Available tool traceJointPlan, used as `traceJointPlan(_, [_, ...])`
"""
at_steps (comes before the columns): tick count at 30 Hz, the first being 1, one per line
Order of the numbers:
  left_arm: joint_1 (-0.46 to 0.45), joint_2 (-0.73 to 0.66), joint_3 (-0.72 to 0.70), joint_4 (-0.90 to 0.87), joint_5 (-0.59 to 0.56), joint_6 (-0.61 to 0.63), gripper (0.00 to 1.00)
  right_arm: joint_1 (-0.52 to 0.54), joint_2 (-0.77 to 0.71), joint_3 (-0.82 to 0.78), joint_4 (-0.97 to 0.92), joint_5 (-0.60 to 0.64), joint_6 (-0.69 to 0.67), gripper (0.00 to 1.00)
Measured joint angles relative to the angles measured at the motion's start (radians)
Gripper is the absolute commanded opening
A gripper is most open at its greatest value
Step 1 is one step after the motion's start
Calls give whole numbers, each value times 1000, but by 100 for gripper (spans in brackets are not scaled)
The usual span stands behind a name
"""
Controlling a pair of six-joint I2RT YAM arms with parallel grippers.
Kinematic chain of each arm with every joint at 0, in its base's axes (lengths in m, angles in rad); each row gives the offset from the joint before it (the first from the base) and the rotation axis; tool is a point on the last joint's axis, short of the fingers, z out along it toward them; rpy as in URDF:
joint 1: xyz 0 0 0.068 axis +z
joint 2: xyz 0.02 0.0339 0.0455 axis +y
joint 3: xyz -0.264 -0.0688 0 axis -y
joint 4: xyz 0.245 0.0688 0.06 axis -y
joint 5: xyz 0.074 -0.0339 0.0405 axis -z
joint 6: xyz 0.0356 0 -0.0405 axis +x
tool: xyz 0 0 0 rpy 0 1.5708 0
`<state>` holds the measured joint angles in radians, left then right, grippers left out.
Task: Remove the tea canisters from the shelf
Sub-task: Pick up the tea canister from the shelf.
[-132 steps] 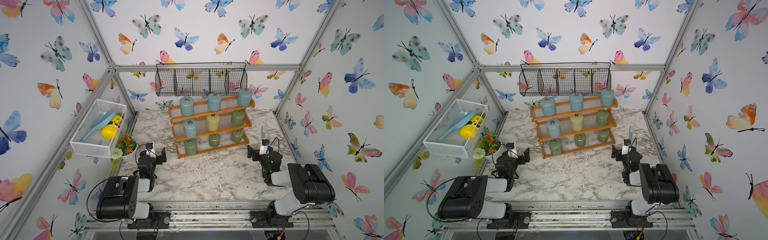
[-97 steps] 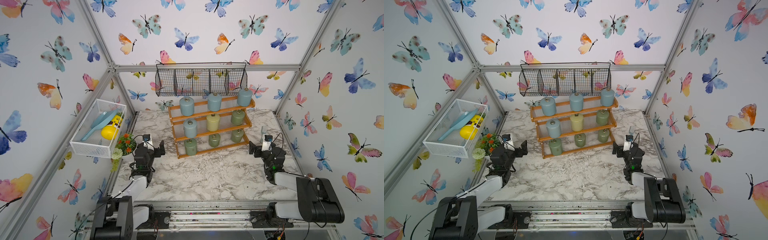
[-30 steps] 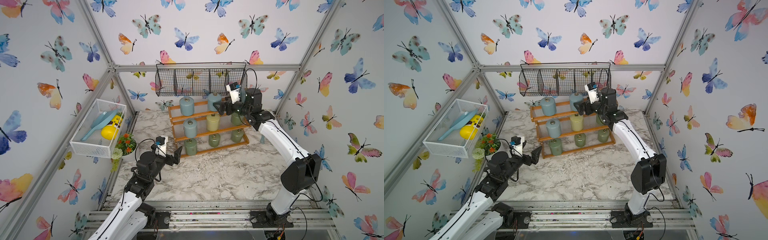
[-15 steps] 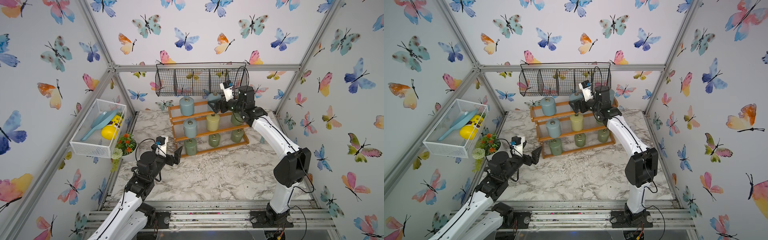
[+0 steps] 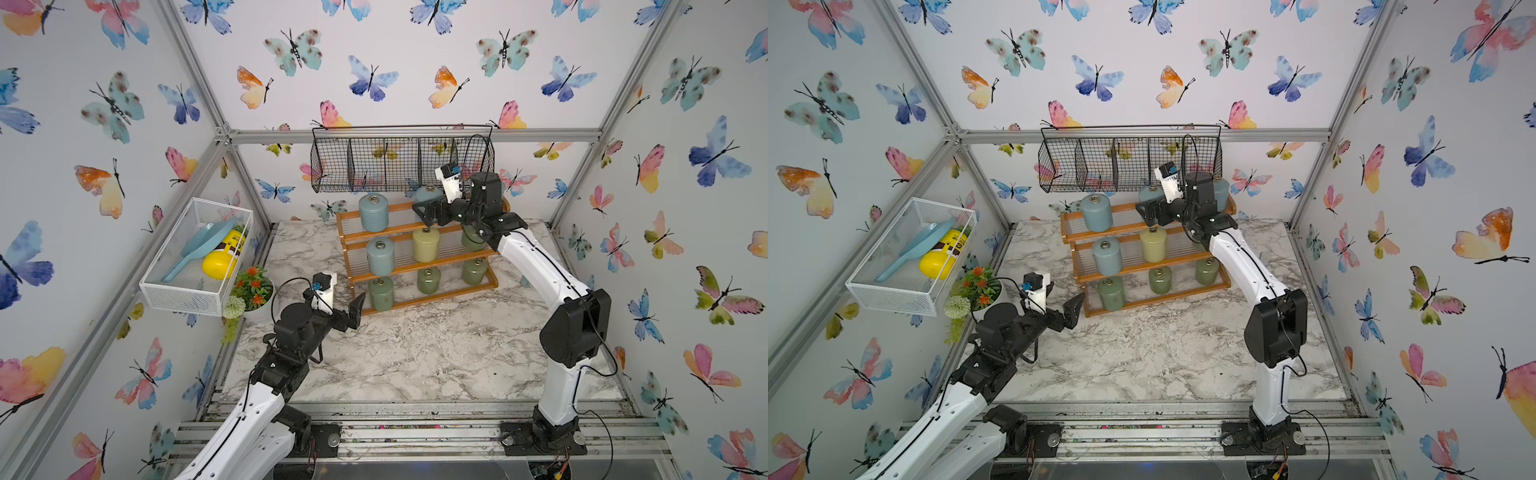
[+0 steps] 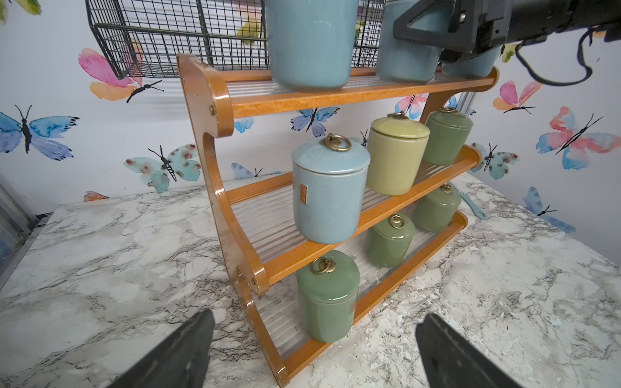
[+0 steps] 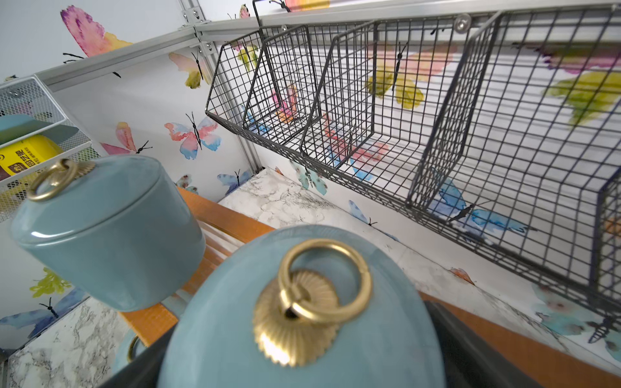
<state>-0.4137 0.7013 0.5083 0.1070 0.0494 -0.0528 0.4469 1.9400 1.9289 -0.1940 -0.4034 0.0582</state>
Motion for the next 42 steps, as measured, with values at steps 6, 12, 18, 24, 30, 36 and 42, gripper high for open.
traceJointPlan(6, [0, 3, 0, 0, 0, -1, 98, 0, 3, 10, 8, -1, 0, 98])
traceJointPlan(12, [-1, 3, 0, 0, 0, -5, 98, 0, 11, 10, 21, -9, -3, 89])
traceJointPlan(18, [-1, 3, -2, 0, 0, -11, 98, 3, 11, 10, 26, -21, -16, 80])
traceJointPlan(24, [-1, 3, -2, 1, 0, -16, 99, 3, 10, 10, 26, -32, -23, 76])
traceJointPlan(30, [-1, 3, -2, 1, 3, -19, 99, 3, -29, -23, 5, -47, -31, 75])
traceJointPlan(36, [-2, 8, -2, 5, 7, -19, 99, 4, -146, -125, -24, -69, -38, 75])
traceJointPlan(42, [-5, 29, -2, 8, 16, -19, 98, 5, -284, -264, 4, -129, -36, 74])
